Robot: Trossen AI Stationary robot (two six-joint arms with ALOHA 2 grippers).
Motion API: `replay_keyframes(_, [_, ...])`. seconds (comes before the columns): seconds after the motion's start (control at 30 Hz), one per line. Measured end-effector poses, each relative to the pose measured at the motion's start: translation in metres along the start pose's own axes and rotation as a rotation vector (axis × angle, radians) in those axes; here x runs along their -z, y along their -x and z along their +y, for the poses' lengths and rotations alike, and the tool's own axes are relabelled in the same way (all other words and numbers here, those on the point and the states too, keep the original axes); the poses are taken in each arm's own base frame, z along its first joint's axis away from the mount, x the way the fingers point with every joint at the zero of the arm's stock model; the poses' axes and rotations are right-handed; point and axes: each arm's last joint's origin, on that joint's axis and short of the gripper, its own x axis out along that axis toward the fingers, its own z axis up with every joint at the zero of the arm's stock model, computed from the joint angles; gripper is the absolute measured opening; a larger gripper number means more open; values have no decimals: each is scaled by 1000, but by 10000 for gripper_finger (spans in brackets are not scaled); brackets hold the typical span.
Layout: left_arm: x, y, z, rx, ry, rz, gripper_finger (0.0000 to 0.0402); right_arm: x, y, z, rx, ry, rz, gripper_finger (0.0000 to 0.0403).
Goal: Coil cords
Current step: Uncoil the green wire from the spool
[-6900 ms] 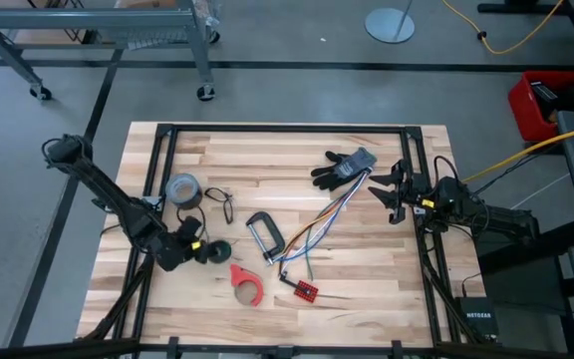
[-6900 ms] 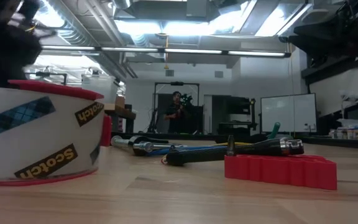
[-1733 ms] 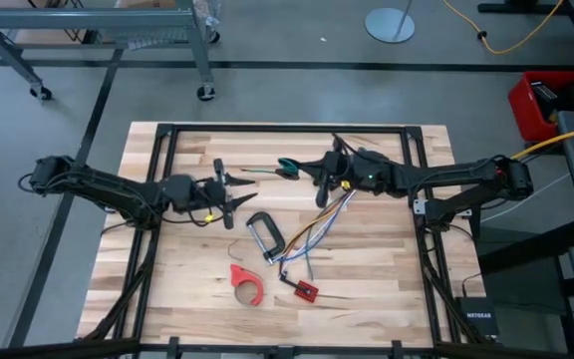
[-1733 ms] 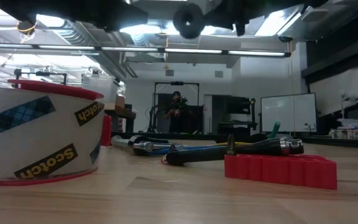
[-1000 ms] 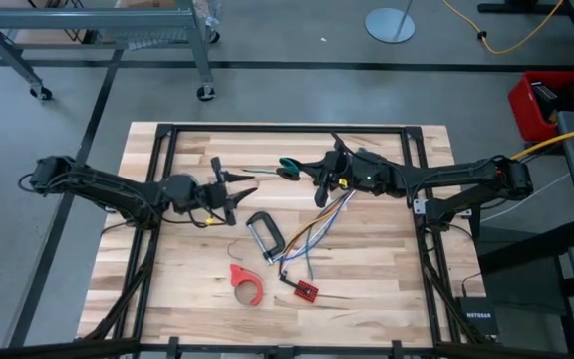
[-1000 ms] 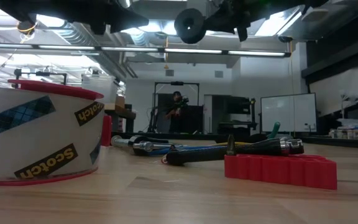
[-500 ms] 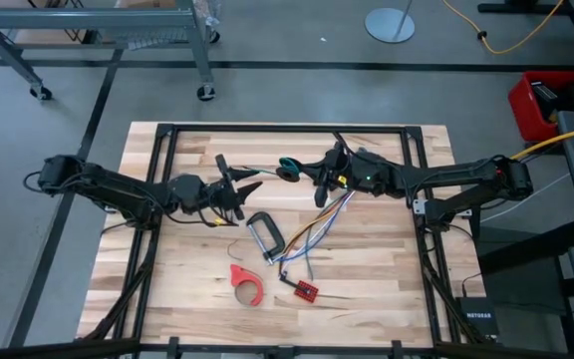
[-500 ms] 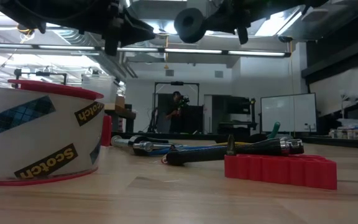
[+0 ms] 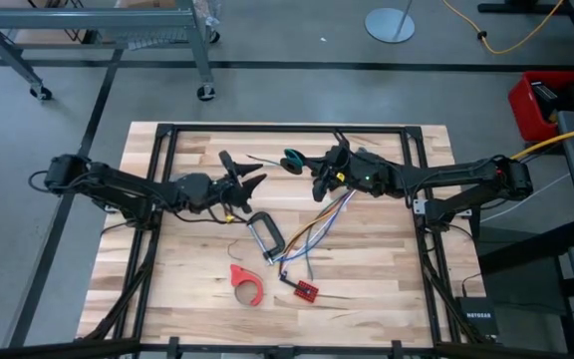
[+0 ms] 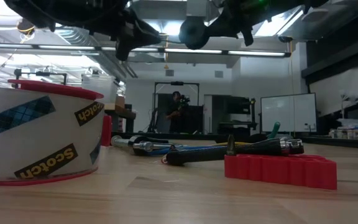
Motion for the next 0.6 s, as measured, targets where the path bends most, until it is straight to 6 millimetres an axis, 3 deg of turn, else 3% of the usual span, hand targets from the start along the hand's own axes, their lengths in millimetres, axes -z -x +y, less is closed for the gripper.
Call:
replay_keyframes(0.43, [-2,-22,3,-28,-49,49,138,0,0,0,-17,2,6,0])
replay_keyframes(0.6, [2,-22,-1,-27,-60,116,110,0,0,1,-18,7,4,0])
